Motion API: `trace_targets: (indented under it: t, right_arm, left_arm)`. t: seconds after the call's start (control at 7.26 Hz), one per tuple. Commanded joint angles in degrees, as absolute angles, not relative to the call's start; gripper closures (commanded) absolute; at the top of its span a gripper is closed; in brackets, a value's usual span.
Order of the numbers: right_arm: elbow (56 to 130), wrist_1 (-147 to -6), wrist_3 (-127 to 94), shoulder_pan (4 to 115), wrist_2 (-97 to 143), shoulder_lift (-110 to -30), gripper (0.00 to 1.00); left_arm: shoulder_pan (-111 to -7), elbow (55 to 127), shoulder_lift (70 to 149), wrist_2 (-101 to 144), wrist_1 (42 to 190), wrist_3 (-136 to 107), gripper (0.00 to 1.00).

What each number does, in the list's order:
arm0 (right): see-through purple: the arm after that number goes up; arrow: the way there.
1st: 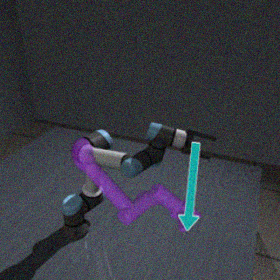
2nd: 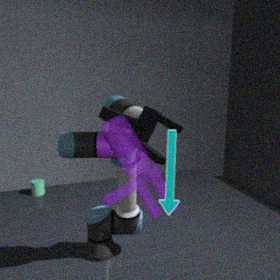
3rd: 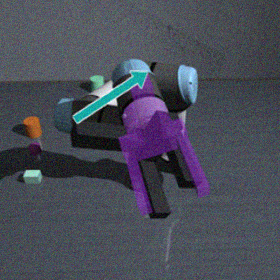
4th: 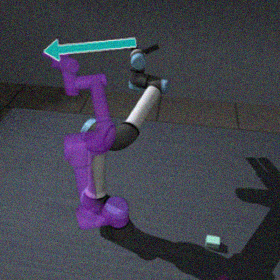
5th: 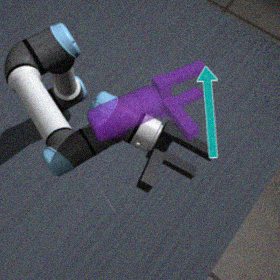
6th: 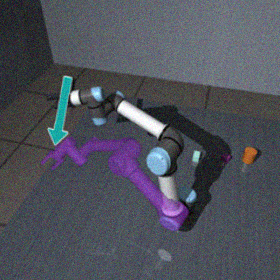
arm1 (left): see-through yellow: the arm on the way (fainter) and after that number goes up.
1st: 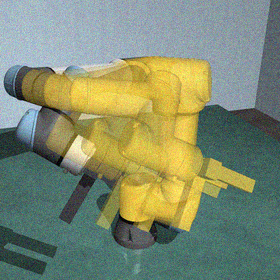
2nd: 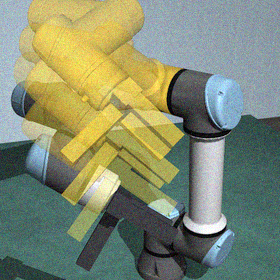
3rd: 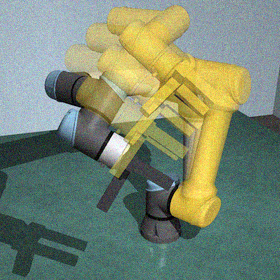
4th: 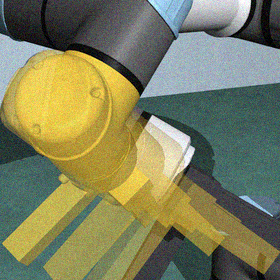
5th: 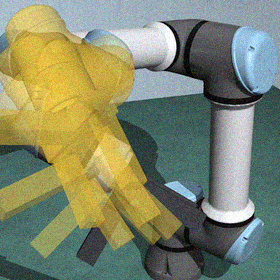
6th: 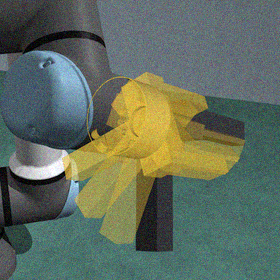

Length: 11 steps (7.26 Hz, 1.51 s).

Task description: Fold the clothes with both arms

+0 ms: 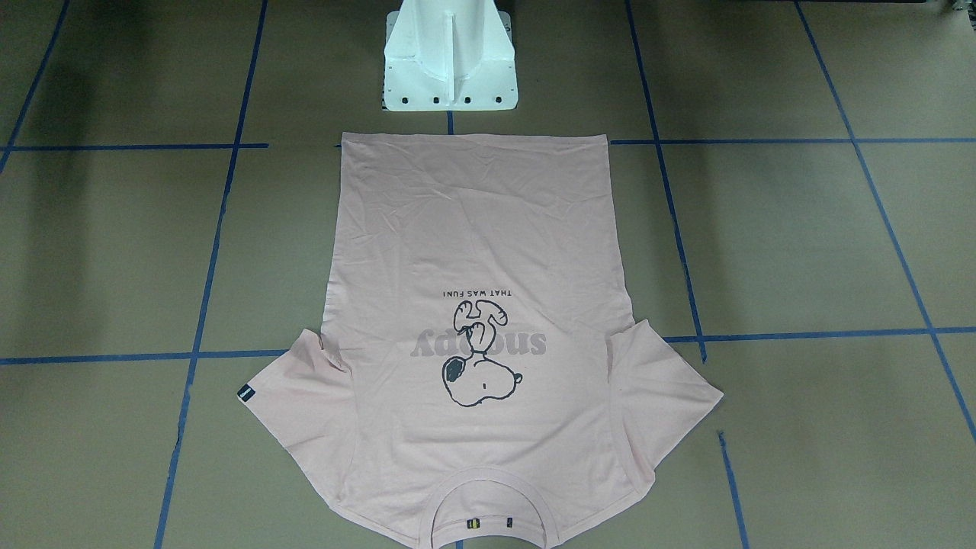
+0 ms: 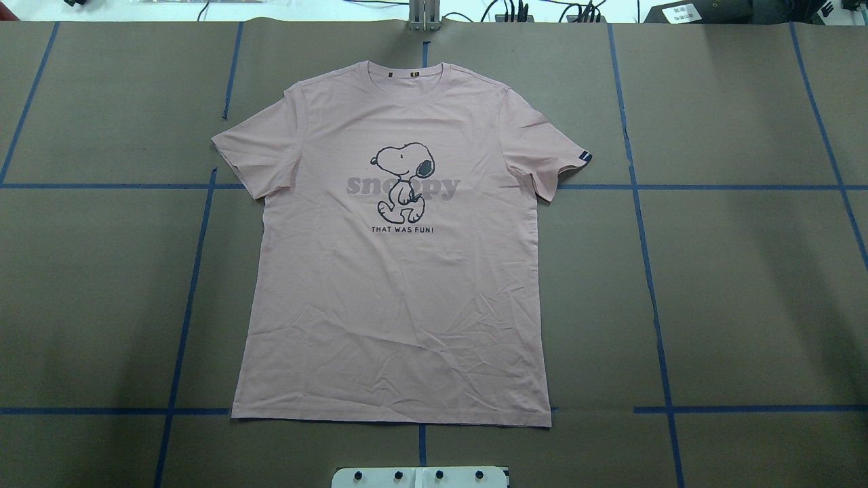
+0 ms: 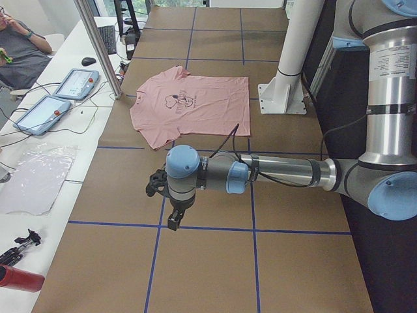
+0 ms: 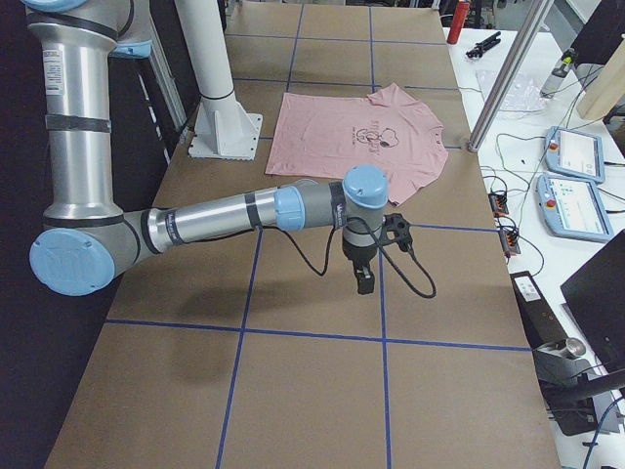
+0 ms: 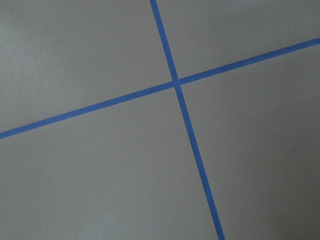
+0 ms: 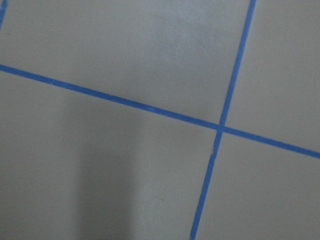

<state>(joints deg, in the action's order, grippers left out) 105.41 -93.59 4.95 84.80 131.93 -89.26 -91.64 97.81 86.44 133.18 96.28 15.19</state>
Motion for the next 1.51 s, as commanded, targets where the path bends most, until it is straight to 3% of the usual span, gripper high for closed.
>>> trace_targets:
  t: [0.0, 0.41, 0.69, 1.1, 1.38]
  right_arm:
    - [102.5, -85.2, 4.8, 84.2, 131.7, -85.6, 0.00]
    - [100.9, -80.1, -5.8, 84.4, 132.0, -83.2, 0.00]
    - [98.8, -75.5, -14.1, 83.0, 132.0, -78.9, 0.00]
    - [99.1, -75.2, -39.5, 71.4, 124.3, -70.7, 0.00]
    - [95.5, -75.2, -50.5, 61.8, 115.2, -63.6, 0.07]
  left_arm:
    - [-91.6, 96.4, 91.9, 130.6, 104.3, 15.0, 0.00]
    - [-91.4, 92.5, 100.1, 131.0, 120.5, 14.6, 0.00]
    - [-87.9, 90.0, 105.0, 131.2, 124.2, -1.2, 0.00]
    - [-74.0, 90.3, 105.4, 130.4, 132.7, -18.2, 0.00]
    - [-73.6, 90.3, 105.7, 129.3, 132.7, -21.9, 0.00]
